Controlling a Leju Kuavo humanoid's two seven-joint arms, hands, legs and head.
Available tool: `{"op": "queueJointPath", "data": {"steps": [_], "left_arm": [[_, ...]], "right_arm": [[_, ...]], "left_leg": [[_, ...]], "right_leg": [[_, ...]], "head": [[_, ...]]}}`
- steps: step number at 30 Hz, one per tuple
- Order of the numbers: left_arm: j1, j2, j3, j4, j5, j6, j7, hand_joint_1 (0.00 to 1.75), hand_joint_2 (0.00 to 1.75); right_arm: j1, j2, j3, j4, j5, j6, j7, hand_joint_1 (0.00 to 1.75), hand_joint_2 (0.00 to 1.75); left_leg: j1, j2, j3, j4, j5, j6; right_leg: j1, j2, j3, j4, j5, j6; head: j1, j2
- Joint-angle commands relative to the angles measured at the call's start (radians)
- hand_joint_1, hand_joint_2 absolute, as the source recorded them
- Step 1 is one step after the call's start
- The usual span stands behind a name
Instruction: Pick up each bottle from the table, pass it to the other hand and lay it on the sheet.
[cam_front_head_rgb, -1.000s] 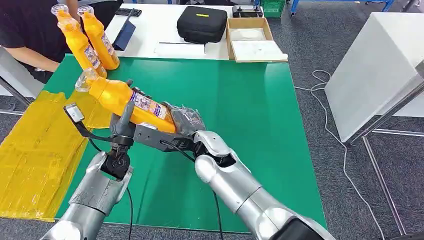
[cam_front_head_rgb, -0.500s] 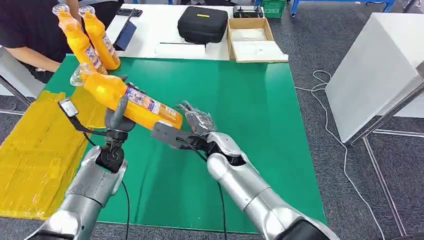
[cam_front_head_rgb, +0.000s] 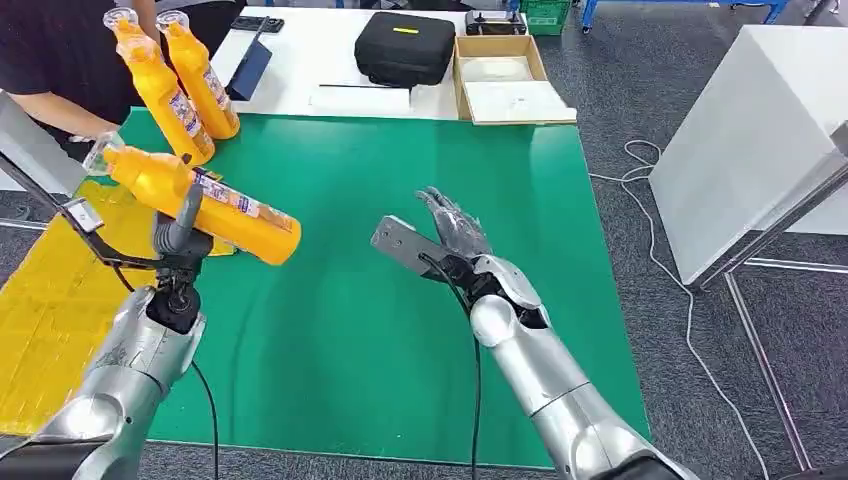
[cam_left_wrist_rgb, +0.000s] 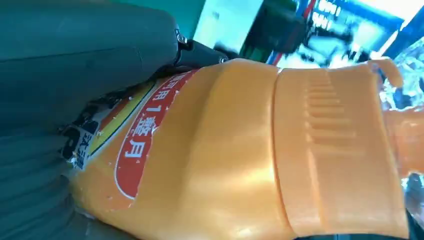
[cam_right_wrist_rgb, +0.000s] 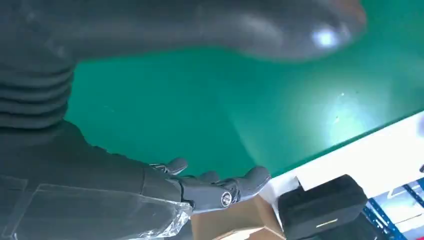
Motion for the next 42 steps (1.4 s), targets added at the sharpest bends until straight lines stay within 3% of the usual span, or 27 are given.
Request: {"op": "queueJointPath", "data": {"steps": [1,5,9,23,27,34,36,37,42], "left_arm": [[-0.177,0.075,0.034,0.222,-0.357,0.354,-0.124,1.75,1.75],[-0.202,0.115,-0.107,0.253,-0.779,0.797,-0.127,1.75,1.75],[-0.211,0.13,-0.284,0.322,-1.124,1.009,0.014,1.75,1.75],[-0.205,0.124,-0.283,0.323,-1.127,1.017,0.014,1.75,1.75],[-0.199,0.136,-0.399,0.367,-1.394,1.115,0.145,1.75,1.75],[-0.158,0.171,-0.401,0.305,-2.02,1.115,0.403,1.75,1.75],[-0.146,0.185,-0.457,0.334,-2.188,1.115,0.462,1.75,1.75],[-0.121,0.217,-0.637,0.402,-2.25,1.043,0.549,1.75,1.75],[-0.019,0.267,-0.632,0.441,-2.25,1.115,0.607,1.75,1.75]], "right_arm": [[-0.015,-0.026,0.016,0.022,-0.007,0.02,-0.024,0.0,0.0],[0.037,-0.048,0.046,-0.045,-0.017,0.027,-0.02,0.0,0.0],[0.072,-0.067,0.058,-0.1,-0.02,0.038,-0.007,0.0,0.0],[0.073,-0.068,0.058,-0.102,-0.021,0.039,-0.007,0.0,0.0],[0.062,-0.064,0.071,-0.079,-0.028,0.048,-0.005,0.0,0.0],[0.038,-0.068,0.099,-0.042,-0.053,0.055,-0.031,0.0,0.0],[0.024,-0.063,0.11,-0.022,-0.06,0.057,-0.047,0.0,0.0],[0.024,-0.067,0.135,-0.023,-0.053,0.072,-0.082,0.0,0.0],[0.051,-0.07,0.157,-0.061,-0.043,0.069,-0.092,0.0,0.0]], "left_leg": [[0.001,-0.001,0.0,0.001,0.0,0.0],[0.002,-0.003,0.002,0.002,-0.001,0.0],[0.001,-0.005,0.004,0.0,-0.001,0.001],[0.0,-0.002,0.001,0.0,0.0,0.001],[0.0,-0.001,0.003,0.0,-0.001,0.001],[0.0,0.001,0.003,0.0,-0.001,0.001],[-0.001,0.001,0.001,0.0,0.0,0.001],[-0.001,0.002,0.006,0.001,-0.003,0.002],[-0.002,0.006,0.007,-0.003,-0.002,0.001]], "right_leg": [[0.001,-0.002,0.001,0.0,-0.001,-0.002],[0.002,-0.005,0.004,0.001,-0.002,-0.002],[0.001,-0.006,0.005,0.0,-0.003,-0.002],[0.001,-0.002,0.002,0.0,-0.001,-0.001],[0.0,-0.002,0.004,0.0,-0.002,-0.001],[0.0,0.0,0.003,0.0,-0.001,-0.001],[0.0,0.0,0.001,0.0,0.0,-0.001],[0.0,0.0,0.006,0.0,-0.002,-0.002],[-0.001,0.005,0.006,-0.002,-0.001,-0.002]], "head": [[0.0,0.0],[0.0,0.0],[0.0,0.0],[0.0,0.0],[0.0,0.0],[0.0,0.0],[0.0,0.0],[0.0,0.0],[0.0,0.0]]}}
